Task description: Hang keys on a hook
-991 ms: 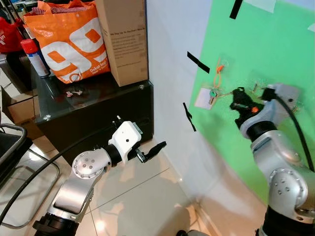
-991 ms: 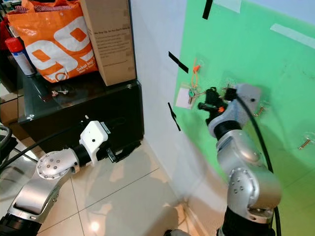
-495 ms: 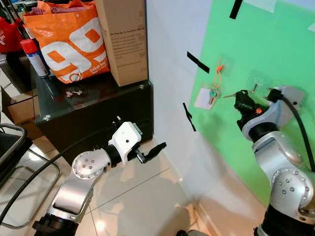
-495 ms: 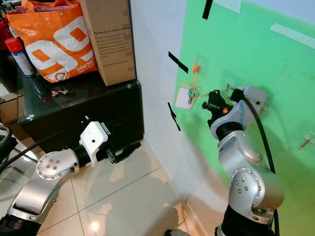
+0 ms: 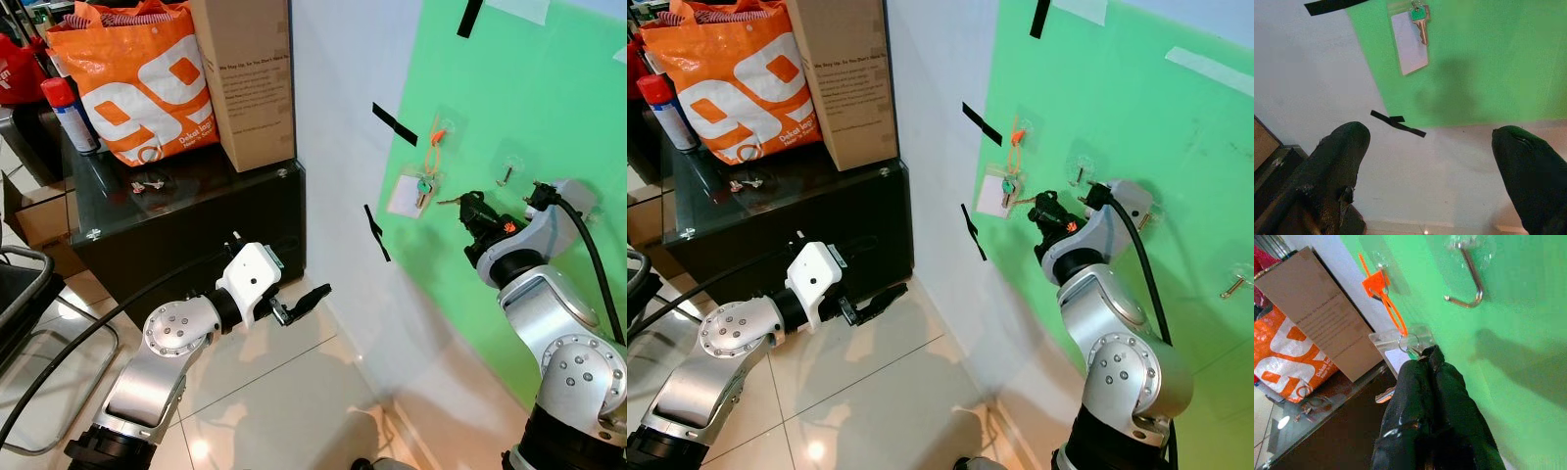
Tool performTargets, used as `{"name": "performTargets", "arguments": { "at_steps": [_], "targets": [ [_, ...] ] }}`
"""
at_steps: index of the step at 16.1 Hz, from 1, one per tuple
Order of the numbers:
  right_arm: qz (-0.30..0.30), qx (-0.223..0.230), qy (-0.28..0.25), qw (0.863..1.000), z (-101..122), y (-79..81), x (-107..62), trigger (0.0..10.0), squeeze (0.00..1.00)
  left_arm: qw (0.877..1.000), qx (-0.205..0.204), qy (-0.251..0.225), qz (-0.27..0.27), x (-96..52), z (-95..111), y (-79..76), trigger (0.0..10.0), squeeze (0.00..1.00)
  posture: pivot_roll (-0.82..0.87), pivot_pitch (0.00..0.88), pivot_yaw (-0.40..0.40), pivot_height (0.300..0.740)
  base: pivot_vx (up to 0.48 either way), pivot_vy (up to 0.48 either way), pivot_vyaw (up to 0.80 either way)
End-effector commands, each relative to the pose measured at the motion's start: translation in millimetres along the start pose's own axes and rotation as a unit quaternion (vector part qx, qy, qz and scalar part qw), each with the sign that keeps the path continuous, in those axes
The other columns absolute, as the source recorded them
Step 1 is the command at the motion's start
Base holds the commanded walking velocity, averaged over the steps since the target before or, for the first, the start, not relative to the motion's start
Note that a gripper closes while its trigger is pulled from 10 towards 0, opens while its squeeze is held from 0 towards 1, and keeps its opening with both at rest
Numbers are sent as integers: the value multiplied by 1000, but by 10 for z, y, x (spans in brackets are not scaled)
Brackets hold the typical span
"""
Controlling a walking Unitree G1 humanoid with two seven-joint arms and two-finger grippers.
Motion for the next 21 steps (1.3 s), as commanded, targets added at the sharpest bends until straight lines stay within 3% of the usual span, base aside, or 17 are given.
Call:
{"name": "performTargets", "arguments": {
  "at_steps": [1,4,9,13,21],
  "targets": [
    [6,6,9,1000,-40,4,-1,10000,0,1000,2,-4,-7,12,45,-2,10000,0,-55,0,15,740,0,0,0],
    [22,3,-21,1000,67,47,-18,10000,0,1000,-3,-11,-7,17,68,5,10000,0,-55,0,16,740,0,0,0],
    [45,6,-75,996,282,136,-36,10000,0,998,-47,-24,-35,19,145,-38,10000,0,-56,0,14,740,0,0,0],
    [46,8,-82,996,304,138,-25,10000,0,995,-73,-12,-61,-16,124,-107,10000,0,-52,0,10,740,0,0,0],
    [6,48,-61,997,257,14,111,10000,0,993,-88,2,-78,-40,131,-157,10000,0,-47,0,10,740,0,0,0]
  ]
}}
Point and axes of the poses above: a point about 5 cm out from each wrist's last joint towards the gripper, its own x axis pointing out of the wrist towards the gripper, its own z axis along the axis of the wrist's last joint, y = z × x, the point moved 4 cm from there along x, pointing out of the wrist towards the gripper, and after that the axes turned 12 degrees about -x, right-handed, at the moved point
